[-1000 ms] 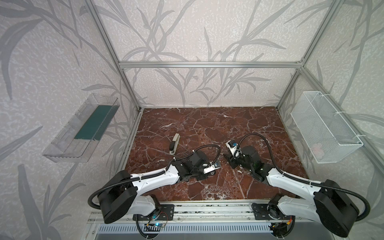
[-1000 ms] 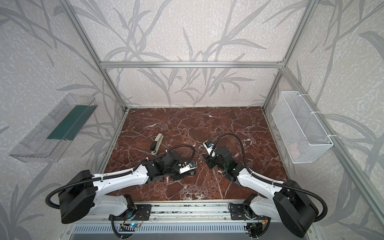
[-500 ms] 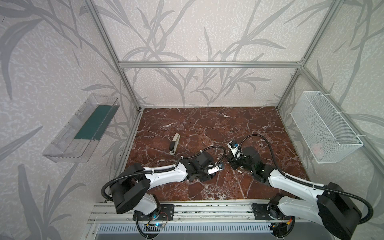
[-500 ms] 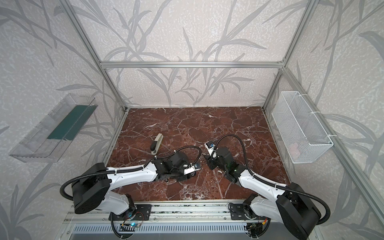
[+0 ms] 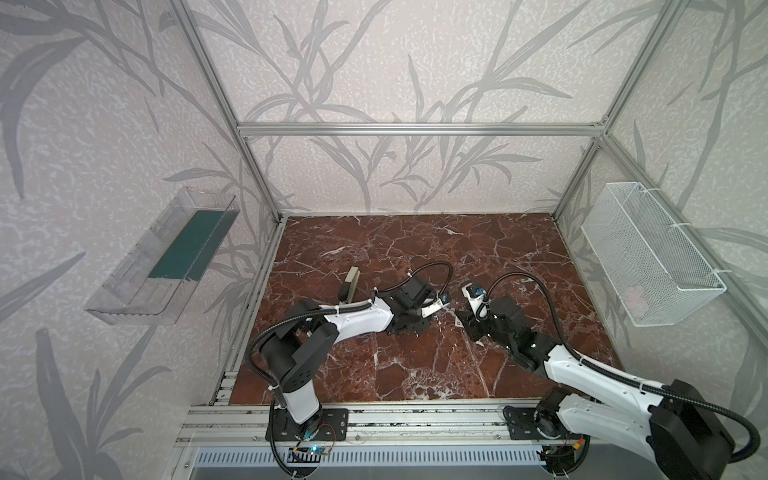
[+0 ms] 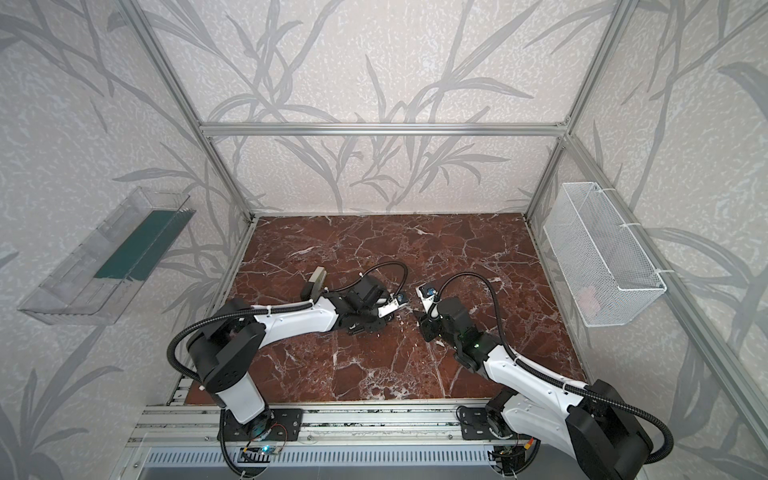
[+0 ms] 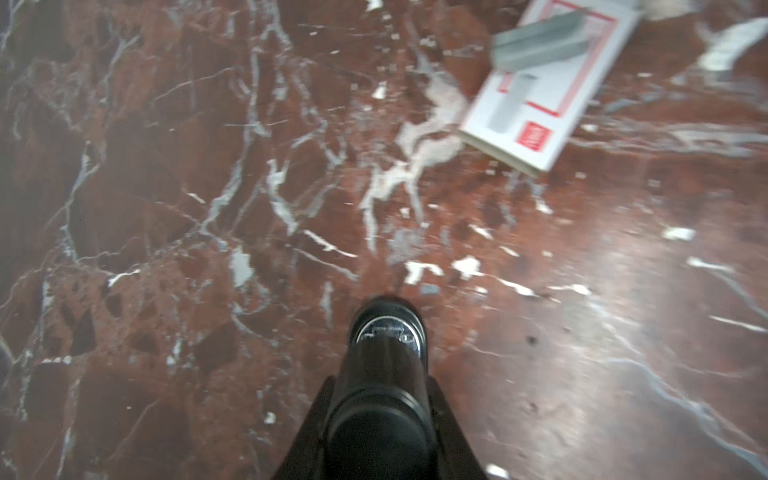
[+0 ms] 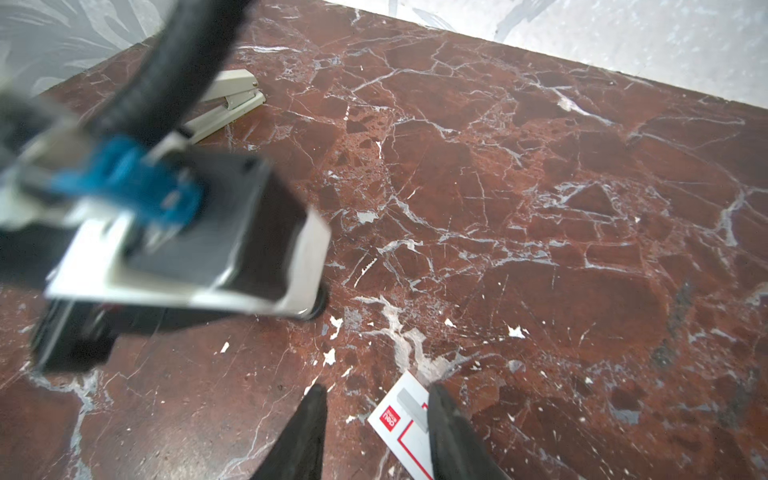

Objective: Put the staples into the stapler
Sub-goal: 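Release the closed black stapler and lift both grippers away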

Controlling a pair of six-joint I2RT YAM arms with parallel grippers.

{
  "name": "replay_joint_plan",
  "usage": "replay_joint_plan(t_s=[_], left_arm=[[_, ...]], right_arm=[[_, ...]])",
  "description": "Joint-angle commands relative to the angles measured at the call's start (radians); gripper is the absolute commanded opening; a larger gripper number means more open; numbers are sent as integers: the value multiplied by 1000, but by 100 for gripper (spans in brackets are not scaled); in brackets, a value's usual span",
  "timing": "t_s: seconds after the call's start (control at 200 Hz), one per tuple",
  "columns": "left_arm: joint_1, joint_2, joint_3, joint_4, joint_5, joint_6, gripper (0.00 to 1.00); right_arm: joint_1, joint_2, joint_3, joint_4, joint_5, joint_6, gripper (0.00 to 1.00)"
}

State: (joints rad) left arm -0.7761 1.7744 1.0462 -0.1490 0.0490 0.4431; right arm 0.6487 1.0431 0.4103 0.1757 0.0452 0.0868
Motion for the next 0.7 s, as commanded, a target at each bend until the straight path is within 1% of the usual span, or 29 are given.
replay_joint_plan(t_s=[0.0, 0.08, 0.16, 0.215, 0.295, 0.315, 0.34, 0.355, 0.36, 0.37, 0.42, 0.485, 0.49, 0.495, 0.5, 0.505, 0.515, 0.565, 0.695], left_arm=[[53, 79, 91, -31, -25, 37, 20], [74, 128, 155, -51, -39, 40, 28], [86, 162, 210, -91, -49, 44, 42], [87, 162, 233, -108, -51, 39, 51], [92, 141, 249, -115, -57, 11, 58], [92, 134, 253, -122, -59, 3, 64], [93, 125, 258, -129, -61, -3, 75], [93, 118, 259, -133, -66, -7, 93], [93, 115, 259, -134, -68, -9, 96], [93, 109, 259, -135, -73, -13, 99], [95, 76, 254, -136, -94, -33, 99], [97, 17, 230, -128, -127, -68, 99], [98, 12, 228, -127, -130, -72, 99], [98, 7, 225, -125, -133, -77, 99], [98, 1, 223, -124, -135, -81, 99], [99, -4, 220, -122, -139, -86, 99], [101, -14, 215, -121, -145, -95, 99], [108, -68, 186, -109, -177, -146, 99], [143, -196, 93, -89, -322, -293, 99]], right_arm=[[-5, -39, -8, -50, 31, 33, 42], [-6, -48, -8, -60, 36, 34, 42], [-10, -45, 3, -88, 50, 40, 43], [-13, -41, 15, -104, 52, 44, 44], [-22, -33, 33, -121, 55, 56, 49], [-25, -30, 39, -123, 56, 60, 51], [-31, -26, 47, -125, 55, 67, 52], [-34, -23, 51, -125, 50, 67, 53], [-34, -22, 52, -125, 48, 68, 53], [-37, -20, 57, -126, 46, 69, 53], [-47, -8, 76, -127, 45, 75, 57], [-64, 17, 113, -139, 64, 90, 68], [-66, 20, 116, -140, 65, 91, 72], [-67, 23, 119, -142, 66, 92, 80], [-70, 25, 123, -143, 66, 93, 90], [-72, 29, 127, -145, 67, 94, 96], [-76, 35, 135, -149, 69, 96, 100], [-96, 68, 177, -173, 96, 108, 99], [-169, 153, 276, -219, 183, 133, 99]])
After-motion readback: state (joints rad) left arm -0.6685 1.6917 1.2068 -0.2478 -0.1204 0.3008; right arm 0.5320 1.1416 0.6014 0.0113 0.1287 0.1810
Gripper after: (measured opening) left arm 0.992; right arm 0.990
